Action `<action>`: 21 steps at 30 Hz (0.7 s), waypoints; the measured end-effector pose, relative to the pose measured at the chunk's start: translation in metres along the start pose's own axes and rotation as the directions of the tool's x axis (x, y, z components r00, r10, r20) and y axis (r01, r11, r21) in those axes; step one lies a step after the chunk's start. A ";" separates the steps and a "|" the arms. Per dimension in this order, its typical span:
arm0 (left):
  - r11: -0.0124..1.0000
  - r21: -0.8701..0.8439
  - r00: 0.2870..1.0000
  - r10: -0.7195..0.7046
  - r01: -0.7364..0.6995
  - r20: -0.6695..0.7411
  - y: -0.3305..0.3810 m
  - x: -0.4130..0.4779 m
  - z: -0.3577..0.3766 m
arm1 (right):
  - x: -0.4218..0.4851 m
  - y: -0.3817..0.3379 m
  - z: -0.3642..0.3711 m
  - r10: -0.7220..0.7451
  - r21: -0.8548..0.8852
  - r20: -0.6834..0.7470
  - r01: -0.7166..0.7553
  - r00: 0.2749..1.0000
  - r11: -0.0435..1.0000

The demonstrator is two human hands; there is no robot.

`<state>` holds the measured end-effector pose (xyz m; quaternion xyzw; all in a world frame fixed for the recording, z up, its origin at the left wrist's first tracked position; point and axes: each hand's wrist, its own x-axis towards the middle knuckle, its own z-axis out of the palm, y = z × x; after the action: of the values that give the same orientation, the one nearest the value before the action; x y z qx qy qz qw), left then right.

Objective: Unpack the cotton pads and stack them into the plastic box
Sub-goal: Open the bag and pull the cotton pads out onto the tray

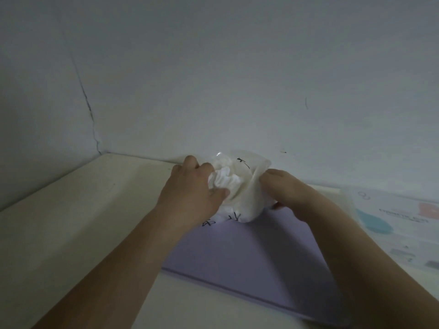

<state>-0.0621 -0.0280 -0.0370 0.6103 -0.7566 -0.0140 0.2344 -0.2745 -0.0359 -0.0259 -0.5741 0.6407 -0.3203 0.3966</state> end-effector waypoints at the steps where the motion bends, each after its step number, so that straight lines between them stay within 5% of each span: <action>1: 1.000 -0.016 1.000 0.001 -0.001 0.010 0.000 0.000 0.000 | -0.002 -0.001 0.002 0.010 0.018 0.009 -0.010 1.000 1.000; 5: 0.995 -0.096 0.996 0.021 -0.013 0.084 0.005 0.000 -0.002 | -0.003 0.000 0.009 -0.024 0.179 0.046 0.015 0.999 0.984; 10: 0.994 -0.102 0.977 0.069 -0.049 0.202 0.020 -0.002 -0.006 | -0.002 -0.015 0.016 -0.218 0.148 -0.094 0.231 0.971 0.962; 16: 0.960 -0.268 0.997 0.080 -0.076 0.003 0.069 0.030 0.003 | -0.024 -0.043 -0.004 -0.333 0.198 -0.338 0.413 0.880 0.889; 19: 0.762 -0.644 0.996 0.017 -0.067 -0.083 0.082 0.029 0.005 | -0.032 -0.045 -0.019 -0.349 0.223 -0.309 0.424 0.885 0.878; 21: 0.712 -0.700 0.996 -0.004 -0.061 -0.091 0.079 0.024 0.006 | -0.029 -0.040 -0.025 -0.345 0.214 -0.263 0.403 0.901 0.890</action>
<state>-0.1406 -0.0320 -0.0095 0.4641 -0.6932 -0.2701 0.4808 -0.2758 -0.0141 0.0249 -0.5910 0.5087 -0.5340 0.3269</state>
